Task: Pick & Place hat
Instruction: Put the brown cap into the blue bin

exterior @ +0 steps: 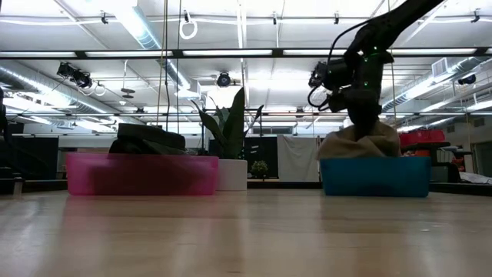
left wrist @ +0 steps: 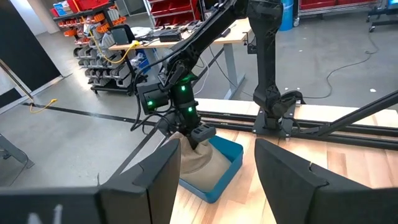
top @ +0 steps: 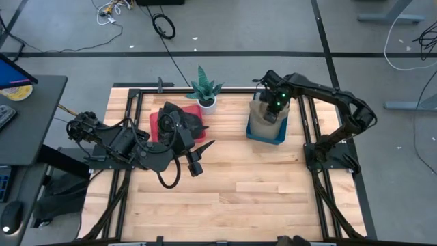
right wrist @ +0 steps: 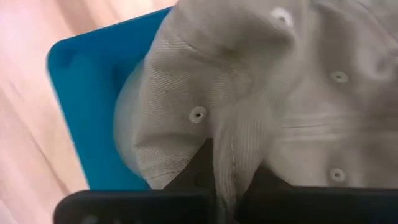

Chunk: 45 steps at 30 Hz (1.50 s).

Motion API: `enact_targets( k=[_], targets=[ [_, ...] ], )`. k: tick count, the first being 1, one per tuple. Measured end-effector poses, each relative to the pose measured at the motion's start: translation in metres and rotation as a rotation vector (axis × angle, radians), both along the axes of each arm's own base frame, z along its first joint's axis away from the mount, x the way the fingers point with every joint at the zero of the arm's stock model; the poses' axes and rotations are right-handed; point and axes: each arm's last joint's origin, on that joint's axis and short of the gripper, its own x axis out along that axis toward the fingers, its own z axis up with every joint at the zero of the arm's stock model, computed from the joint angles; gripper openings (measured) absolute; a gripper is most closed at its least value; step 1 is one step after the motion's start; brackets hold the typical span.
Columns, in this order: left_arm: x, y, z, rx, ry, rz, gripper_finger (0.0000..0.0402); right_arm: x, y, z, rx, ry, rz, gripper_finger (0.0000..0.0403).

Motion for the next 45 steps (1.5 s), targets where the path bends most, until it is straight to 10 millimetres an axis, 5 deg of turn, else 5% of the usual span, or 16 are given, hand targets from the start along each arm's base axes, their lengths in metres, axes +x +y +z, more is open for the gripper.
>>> enact_targets(
  k=[17, 35, 45],
  targets=[
    [0.000, 0.000, 0.000, 0.000, 0.000, 0.001, 0.0209, -0.006, -0.012, -0.001, -0.035, 0.005, -0.178, 0.0005],
    [0.000, 0.000, 0.000, -0.019, -0.011, 0.006, 0.0209, -0.001, -0.026, -0.028, 0.000, 0.107, -0.295, 0.0005],
    [0.000, 0.000, 0.000, -0.020, -0.010, 0.007, 0.0209, -0.009, -0.017, -0.010, -0.030, 0.075, -0.237, 0.0096]
  ],
)
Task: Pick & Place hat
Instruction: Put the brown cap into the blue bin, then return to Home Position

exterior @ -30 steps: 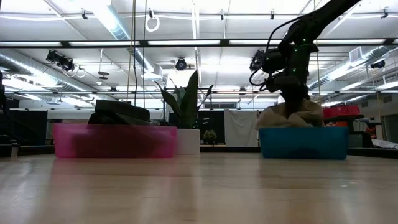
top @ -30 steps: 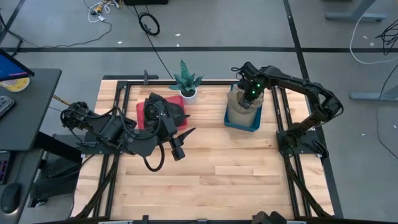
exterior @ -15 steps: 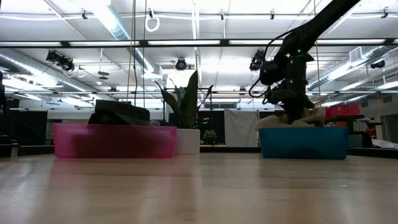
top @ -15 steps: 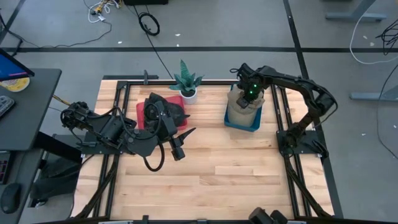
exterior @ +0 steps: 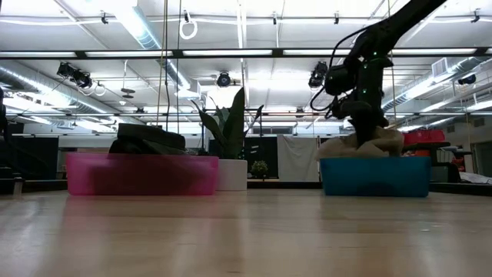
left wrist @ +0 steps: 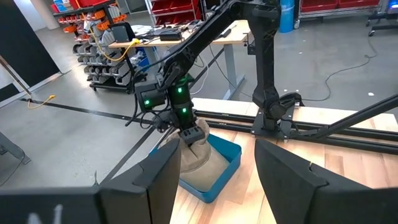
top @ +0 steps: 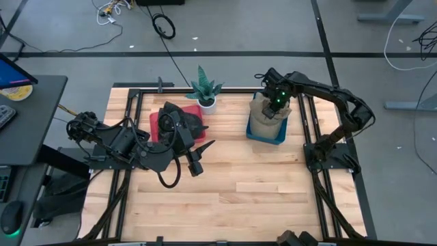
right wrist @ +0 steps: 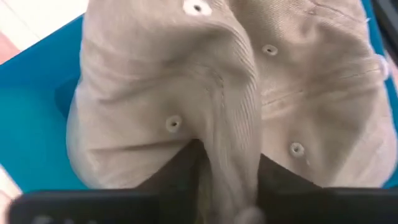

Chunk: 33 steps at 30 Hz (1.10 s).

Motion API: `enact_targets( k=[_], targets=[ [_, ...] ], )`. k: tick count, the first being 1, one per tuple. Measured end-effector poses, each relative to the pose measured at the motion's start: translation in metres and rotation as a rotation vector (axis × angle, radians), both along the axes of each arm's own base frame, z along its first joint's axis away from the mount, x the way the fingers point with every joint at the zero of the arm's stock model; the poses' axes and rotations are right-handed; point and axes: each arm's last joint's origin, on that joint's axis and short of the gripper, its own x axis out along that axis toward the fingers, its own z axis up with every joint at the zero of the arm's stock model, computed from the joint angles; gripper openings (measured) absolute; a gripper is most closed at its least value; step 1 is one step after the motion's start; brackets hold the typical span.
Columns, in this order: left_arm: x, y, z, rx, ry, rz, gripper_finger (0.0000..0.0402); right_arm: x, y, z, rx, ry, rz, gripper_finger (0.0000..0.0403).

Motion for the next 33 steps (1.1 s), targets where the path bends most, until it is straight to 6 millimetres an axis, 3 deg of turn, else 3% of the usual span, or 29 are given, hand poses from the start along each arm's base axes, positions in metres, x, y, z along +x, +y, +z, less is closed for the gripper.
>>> enact_targets(
  k=[11, 19, 27, 30, 33],
  targets=[
    [0.000, 0.000, -0.001, 0.007, 0.012, 0.000, 0.0209, -0.020, 0.021, 0.040, -0.094, -0.069, 0.108, 0.0245],
    [-0.001, 0.000, -0.002, 0.014, 0.024, -0.001, 0.0209, -0.038, 0.041, 0.068, -0.174, -0.137, 0.123, 0.0290],
    [0.001, 0.006, -0.003, 0.048, 0.056, 0.009, 0.0209, -0.063, 0.068, 0.089, -0.174, -0.157, 0.114, 0.0247],
    [0.001, 0.009, -0.007, 0.047, 0.092, -0.002, 0.0205, -0.068, 0.082, 0.096, -0.098, -0.264, 0.122, 0.0195],
    [0.001, 0.014, -0.014, 0.021, 0.167, -0.053, 0.0186, -0.066, 0.097, 0.105, 0.004, -0.435, 0.178, 0.0108]
  ],
)
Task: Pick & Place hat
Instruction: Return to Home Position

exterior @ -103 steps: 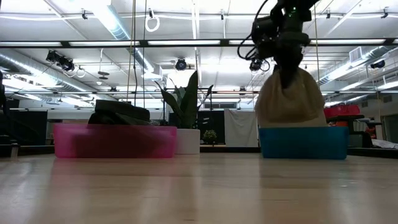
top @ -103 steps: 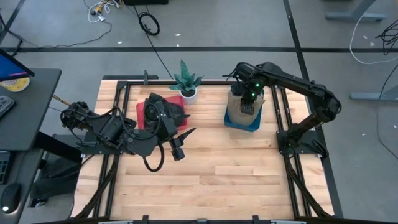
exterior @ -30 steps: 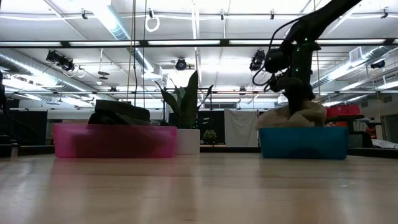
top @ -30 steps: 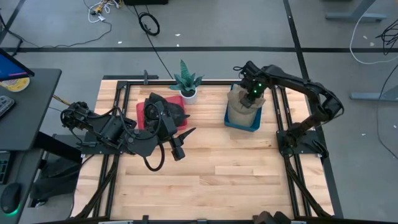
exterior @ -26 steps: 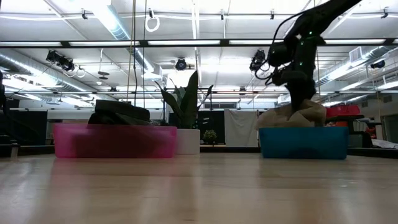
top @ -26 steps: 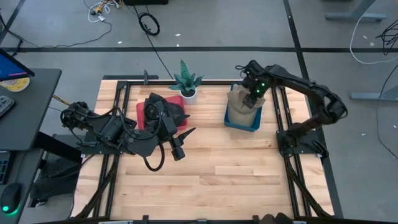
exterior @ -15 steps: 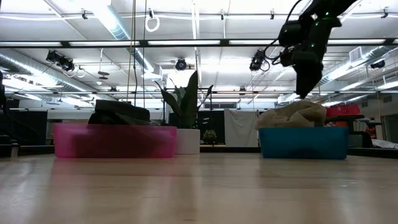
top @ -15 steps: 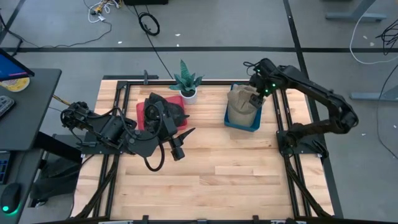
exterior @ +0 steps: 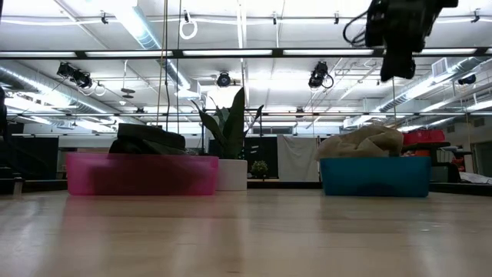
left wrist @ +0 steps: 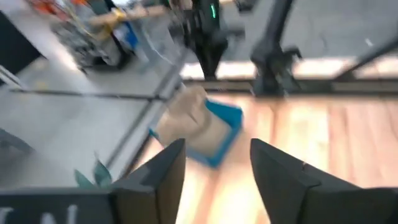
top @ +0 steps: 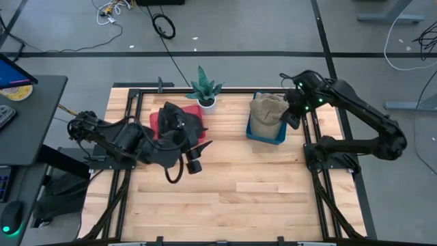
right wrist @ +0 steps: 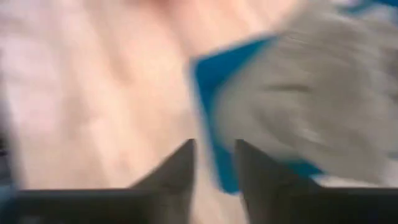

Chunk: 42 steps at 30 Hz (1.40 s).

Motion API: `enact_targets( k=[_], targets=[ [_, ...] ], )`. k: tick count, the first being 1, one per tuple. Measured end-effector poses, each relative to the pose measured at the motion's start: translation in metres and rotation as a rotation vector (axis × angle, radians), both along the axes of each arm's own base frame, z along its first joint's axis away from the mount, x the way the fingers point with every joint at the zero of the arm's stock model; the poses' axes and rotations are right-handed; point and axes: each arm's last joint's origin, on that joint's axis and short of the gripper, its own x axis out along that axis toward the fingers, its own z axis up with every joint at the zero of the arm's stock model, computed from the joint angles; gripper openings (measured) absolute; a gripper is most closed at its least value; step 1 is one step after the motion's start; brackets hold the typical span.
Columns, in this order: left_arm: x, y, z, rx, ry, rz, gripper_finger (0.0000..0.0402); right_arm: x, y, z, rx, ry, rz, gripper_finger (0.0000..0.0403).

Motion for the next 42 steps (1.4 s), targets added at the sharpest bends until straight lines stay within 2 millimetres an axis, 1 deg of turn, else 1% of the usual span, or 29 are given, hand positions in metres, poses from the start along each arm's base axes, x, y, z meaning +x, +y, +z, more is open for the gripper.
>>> enact_targets(
  k=[2, 3, 5, 7, 10, 11, 15, 19, 22, 29, 32, 35, 38, 42],
  targets=[
    [0.001, 0.005, -0.006, -0.035, 0.058, -0.015, 0.0163, 0.003, 0.012, 0.005, 0.023, -0.075, 0.075, 0.0039],
    [0.002, 0.007, -0.010, -0.052, 0.085, -0.016, 0.0147, 0.005, 0.017, 0.008, 0.018, -0.099, 0.100, 0.0020],
    [0.004, 0.013, -0.016, -0.077, 0.134, -0.015, 0.0112, 0.007, 0.027, 0.013, -0.001, -0.129, 0.115, 0.0017],
    [0.011, 0.019, -0.020, -0.103, 0.138, -0.014, 0.0071, 0.010, 0.034, 0.016, -0.023, -0.149, 0.122, 0.0019],
    [0.023, 0.025, -0.033, -0.108, 0.134, -0.026, 0.0015, 0.016, 0.044, 0.020, -0.030, -0.195, 0.164, 0.0005],
    [0.029, 0.027, -0.038, -0.113, 0.116, -0.039, 0.0009, 0.018, 0.046, 0.021, -0.032, -0.209, 0.179, 0.0004],
    [0.048, 0.034, -0.061, -0.124, 0.086, -0.125, 0.0011, 0.025, 0.052, 0.022, -0.048, -0.235, 0.212, 0.0004],
    [0.061, 0.044, -0.083, -0.150, 0.021, -0.176, 0.0005, 0.029, 0.057, 0.023, -0.076, -0.234, 0.227, 0.0002],
    [0.069, 0.055, -0.094, -0.162, -0.018, -0.223, 0.0004, 0.030, 0.060, 0.023, -0.074, -0.231, 0.234, 0.0002],
    [0.076, 0.085, -0.115, -0.244, -0.085, -0.337, 0.0003, 0.030, 0.064, 0.022, -0.038, -0.213, 0.191, 0.0001],
    [0.069, 0.096, -0.122, -0.279, -0.136, -0.383, 0.0004, 0.029, 0.067, 0.021, -0.005, -0.192, 0.174, 0.0001],
    [0.052, 0.104, -0.127, -0.321, -0.211, -0.425, 0.0003, 0.029, 0.069, 0.020, 0.018, -0.179, 0.162, 0.0001],
    [0.027, 0.108, -0.133, -0.332, -0.267, -0.420, 0.0003, 0.029, 0.069, 0.019, 0.017, -0.165, 0.131, 0.0000],
    [-0.009, 0.109, -0.136, -0.333, -0.337, -0.421, 0.0003, 0.029, 0.069, 0.019, 0.016, -0.161, 0.106, 0.0000]
  ],
)
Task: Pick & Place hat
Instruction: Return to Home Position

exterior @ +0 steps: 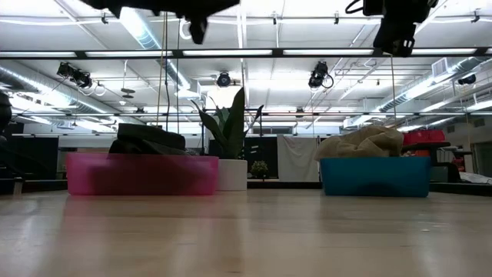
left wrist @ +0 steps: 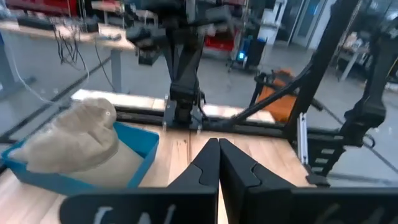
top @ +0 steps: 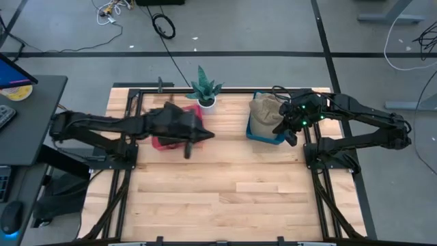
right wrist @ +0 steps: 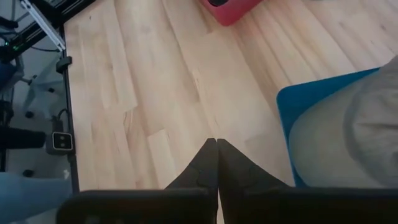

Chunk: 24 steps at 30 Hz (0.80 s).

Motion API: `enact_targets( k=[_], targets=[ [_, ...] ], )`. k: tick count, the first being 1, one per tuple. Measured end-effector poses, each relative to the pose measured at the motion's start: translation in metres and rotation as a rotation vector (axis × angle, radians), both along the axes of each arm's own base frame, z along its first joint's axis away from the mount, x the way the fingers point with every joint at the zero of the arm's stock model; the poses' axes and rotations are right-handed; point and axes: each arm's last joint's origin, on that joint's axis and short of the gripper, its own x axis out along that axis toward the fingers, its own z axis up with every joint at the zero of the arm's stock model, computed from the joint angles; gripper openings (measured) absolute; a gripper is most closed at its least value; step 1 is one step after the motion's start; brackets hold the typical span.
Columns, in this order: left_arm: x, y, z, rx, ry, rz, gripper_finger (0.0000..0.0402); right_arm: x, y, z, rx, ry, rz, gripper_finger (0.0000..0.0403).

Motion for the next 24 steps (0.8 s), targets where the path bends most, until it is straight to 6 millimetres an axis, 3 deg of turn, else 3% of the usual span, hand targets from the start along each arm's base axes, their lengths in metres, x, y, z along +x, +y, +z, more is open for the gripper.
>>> enact_targets(
  k=[13, 24],
  targets=[
    [-0.104, -0.002, 0.007, 0.041, -0.228, 0.000, 0.0004, 0.000, 0.000, 0.000, 0.010, 0.000, -0.011, 0.0024],
    [-0.147, -0.004, -0.022, 0.041, -0.298, -0.011, 0.0004, 0.000, 0.000, 0.000, 0.009, -0.002, -0.011, 0.0022]
  ],
)
